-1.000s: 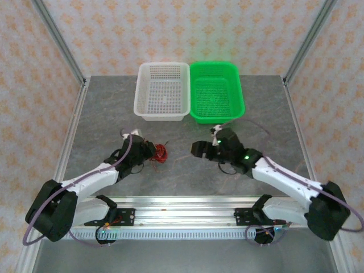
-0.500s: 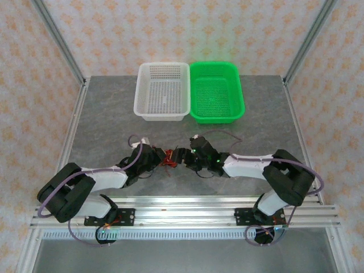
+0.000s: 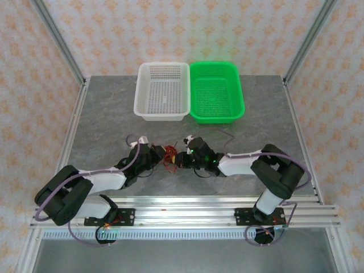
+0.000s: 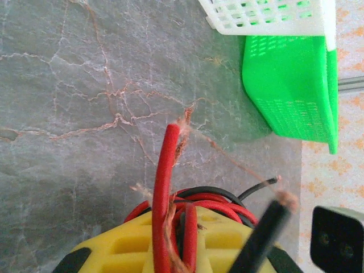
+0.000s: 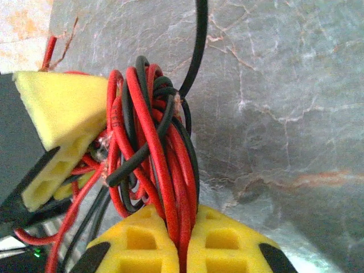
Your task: Untangle the cables
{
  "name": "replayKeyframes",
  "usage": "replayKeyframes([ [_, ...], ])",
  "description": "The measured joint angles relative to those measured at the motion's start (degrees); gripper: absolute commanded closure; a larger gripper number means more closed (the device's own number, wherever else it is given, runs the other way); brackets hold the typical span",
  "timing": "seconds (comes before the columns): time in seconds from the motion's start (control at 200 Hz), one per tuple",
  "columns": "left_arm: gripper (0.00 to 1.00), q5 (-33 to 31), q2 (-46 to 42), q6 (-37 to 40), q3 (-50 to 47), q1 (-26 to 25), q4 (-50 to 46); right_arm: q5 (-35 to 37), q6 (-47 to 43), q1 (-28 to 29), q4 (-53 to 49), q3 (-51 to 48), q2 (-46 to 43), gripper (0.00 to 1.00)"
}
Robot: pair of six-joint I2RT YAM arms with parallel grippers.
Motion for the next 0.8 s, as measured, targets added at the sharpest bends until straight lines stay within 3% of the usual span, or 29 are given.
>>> replayKeyframes([
  [0.19,1.00,2.8,-3.8,5.4,4.8,0.7,-8.8,0.3,-20.1,-1.2,-4.9,0.0,-5.9,1.00],
  [0.365,1.00,5.8,-6.6,12.7,12.1,2.5,-19.6,4.9,-36.2,-1.5,-6.3,-0.4,-10.6,1.00],
  [0.521,1.00,8.5,-6.8,17.2,15.0,3.4,-25.2,11.6,-44.7,-0.7,-6.8,-0.5,-10.8,1.00],
  [0.651,1.00,10.4,-5.5,17.5,14.5,3.5,-24.8,16.4,-46.4,0.2,-9.1,0.8,-9.3,1.00],
  [0.721,1.00,11.6,-4.3,16.7,12.9,3.7,-21.5,17.8,-45.0,0.3,-10.6,1.4,-8.9,0.93],
  [0.801,1.00,13.2,-2.7,14.6,10.6,3.7,-16.7,18.3,-41.0,0.3,-12.2,1.5,-8.9,0.74],
])
